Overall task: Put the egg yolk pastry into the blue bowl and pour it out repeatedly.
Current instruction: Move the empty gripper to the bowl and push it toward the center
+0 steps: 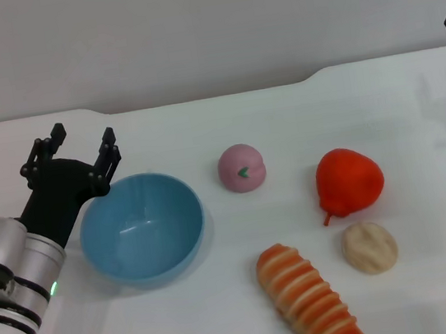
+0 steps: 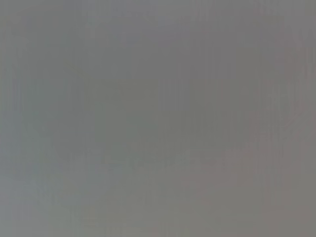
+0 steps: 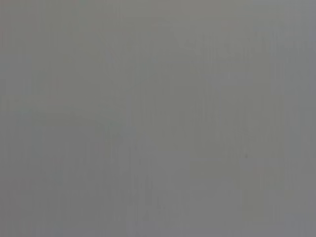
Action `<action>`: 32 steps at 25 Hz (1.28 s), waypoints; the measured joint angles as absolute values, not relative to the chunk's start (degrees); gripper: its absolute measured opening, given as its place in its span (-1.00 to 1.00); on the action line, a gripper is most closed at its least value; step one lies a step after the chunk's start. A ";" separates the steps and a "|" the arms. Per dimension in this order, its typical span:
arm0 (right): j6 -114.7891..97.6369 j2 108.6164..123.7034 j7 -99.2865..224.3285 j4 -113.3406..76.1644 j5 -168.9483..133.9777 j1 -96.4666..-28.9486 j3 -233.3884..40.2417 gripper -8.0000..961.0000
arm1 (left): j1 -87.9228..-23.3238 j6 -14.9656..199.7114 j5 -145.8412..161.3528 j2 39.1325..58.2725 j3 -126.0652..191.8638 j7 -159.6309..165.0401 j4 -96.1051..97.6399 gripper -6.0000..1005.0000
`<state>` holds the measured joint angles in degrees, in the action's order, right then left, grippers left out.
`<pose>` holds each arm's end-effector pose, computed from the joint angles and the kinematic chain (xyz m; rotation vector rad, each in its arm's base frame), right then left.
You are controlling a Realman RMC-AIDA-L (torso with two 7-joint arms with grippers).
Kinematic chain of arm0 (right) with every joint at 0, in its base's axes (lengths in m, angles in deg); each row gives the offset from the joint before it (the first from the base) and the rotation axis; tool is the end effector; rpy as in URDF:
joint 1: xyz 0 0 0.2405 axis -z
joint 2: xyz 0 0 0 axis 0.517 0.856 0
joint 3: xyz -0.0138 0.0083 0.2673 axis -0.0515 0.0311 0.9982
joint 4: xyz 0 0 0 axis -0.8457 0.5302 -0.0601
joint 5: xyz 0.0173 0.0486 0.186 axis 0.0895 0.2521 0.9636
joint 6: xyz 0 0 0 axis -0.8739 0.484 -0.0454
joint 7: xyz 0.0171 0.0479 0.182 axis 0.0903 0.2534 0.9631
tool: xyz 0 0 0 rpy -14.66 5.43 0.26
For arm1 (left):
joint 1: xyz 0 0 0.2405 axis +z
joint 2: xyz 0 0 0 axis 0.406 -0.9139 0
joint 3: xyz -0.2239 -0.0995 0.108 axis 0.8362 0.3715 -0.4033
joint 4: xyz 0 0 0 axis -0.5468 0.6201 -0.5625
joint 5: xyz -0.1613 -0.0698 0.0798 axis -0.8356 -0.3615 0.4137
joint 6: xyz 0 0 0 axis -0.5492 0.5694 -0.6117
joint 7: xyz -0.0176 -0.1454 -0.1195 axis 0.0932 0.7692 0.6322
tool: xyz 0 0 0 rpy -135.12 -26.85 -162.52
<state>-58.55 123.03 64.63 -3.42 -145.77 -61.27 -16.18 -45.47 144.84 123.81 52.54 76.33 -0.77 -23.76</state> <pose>0.3103 0.4176 0.0141 -1.4510 0.5760 0.6799 -0.2822 0.3570 -0.0664 -1.7751 -0.4862 -0.6723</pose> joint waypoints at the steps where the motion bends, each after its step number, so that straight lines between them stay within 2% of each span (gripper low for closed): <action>1: -58.55 123.01 64.63 -3.42 -145.77 -61.28 -16.18 -0.10 | -45.44 144.84 123.81 52.54 76.20 -0.77 -23.76 0.39; 32: -58.53 122.80 64.51 -3.64 -145.95 -61.30 -19.88 -0.10 | -46.02 142.61 123.86 52.53 75.12 -1.46 -23.85 0.40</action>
<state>-58.53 122.80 64.51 -3.64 -145.95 -61.30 -19.88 -46.02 142.61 123.86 52.53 75.12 -1.46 -23.85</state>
